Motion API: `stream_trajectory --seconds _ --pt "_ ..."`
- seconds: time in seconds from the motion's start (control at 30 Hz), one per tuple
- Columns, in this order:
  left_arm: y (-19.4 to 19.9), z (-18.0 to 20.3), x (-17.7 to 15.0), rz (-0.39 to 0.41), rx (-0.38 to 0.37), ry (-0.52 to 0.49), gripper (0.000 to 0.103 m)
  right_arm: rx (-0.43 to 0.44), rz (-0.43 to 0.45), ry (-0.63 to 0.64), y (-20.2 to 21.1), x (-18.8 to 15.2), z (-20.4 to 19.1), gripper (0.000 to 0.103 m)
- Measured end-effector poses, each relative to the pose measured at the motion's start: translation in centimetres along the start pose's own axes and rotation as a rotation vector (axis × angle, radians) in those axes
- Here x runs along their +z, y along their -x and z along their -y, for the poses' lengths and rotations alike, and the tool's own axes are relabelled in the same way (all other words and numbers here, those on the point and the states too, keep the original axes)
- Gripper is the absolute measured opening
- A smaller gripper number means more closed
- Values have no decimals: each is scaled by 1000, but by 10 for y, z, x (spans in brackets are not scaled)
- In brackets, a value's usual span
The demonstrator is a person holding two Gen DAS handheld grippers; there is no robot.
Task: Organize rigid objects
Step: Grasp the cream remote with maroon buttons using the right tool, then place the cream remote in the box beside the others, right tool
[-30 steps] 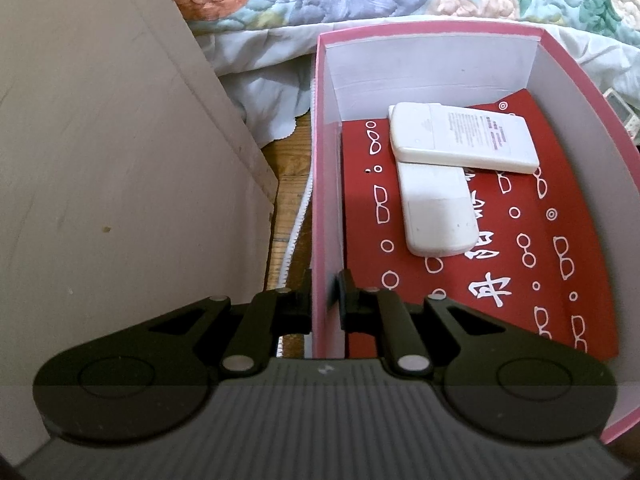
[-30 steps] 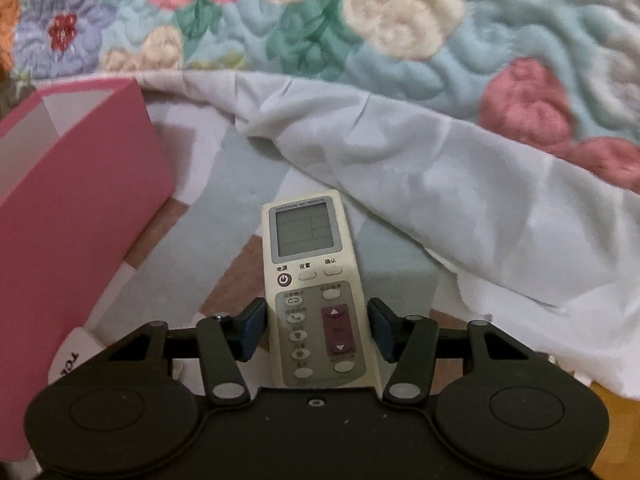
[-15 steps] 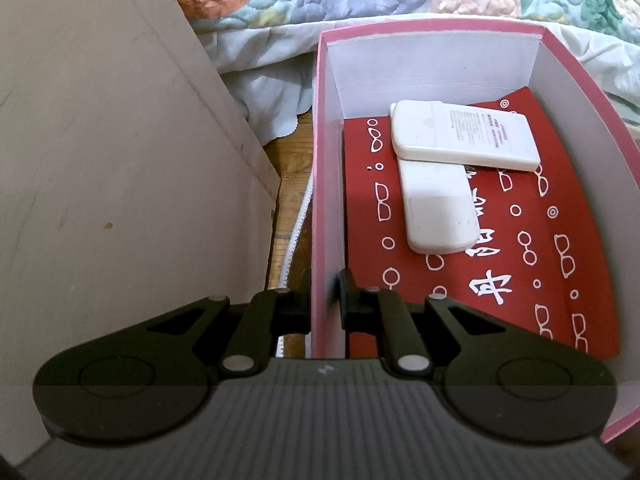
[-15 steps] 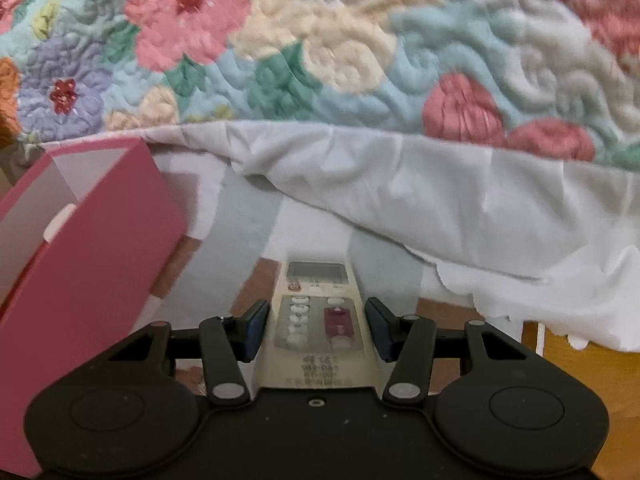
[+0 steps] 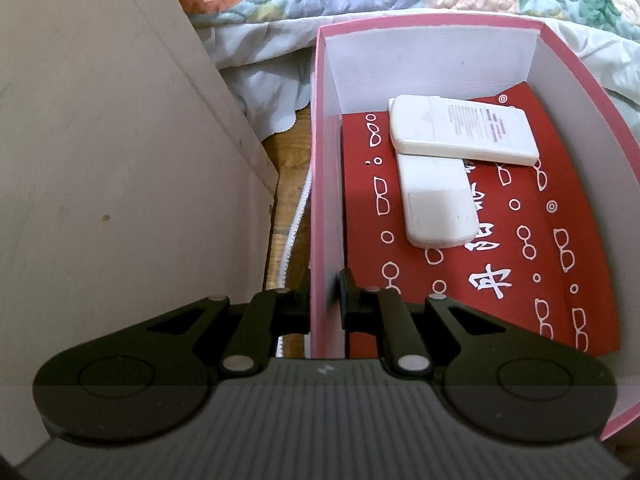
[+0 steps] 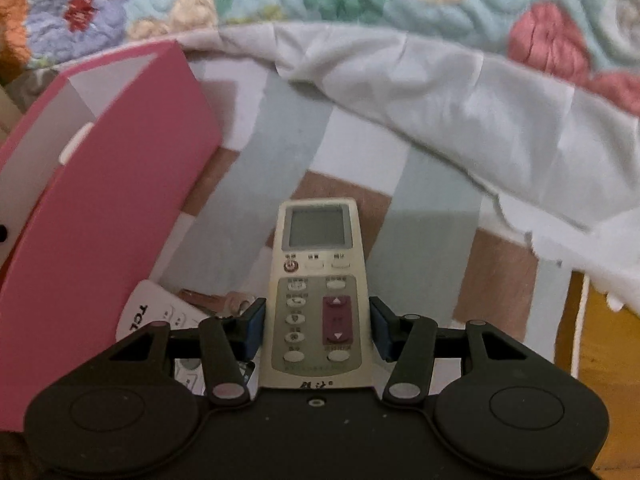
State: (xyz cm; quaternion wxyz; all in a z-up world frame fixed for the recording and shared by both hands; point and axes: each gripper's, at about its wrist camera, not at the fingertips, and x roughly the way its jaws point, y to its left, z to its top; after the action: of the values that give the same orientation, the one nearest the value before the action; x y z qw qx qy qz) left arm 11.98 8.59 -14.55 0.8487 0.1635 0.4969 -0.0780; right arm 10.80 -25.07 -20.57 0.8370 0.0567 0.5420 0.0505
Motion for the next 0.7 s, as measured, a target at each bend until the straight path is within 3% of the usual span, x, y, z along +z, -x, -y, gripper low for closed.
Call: stream_trajectory --seconds 0.2,0.47,0.7 --pt "0 0 -1 -1 -2 -1 13 -54 54 25 -7 -2 -9 58" --pt "0 -2 -2 0 -5 1 14 -58 204 42 27 0 -11 58" --pt "0 -3 -2 0 -6 0 14 115 407 86 84 15 -42 58"
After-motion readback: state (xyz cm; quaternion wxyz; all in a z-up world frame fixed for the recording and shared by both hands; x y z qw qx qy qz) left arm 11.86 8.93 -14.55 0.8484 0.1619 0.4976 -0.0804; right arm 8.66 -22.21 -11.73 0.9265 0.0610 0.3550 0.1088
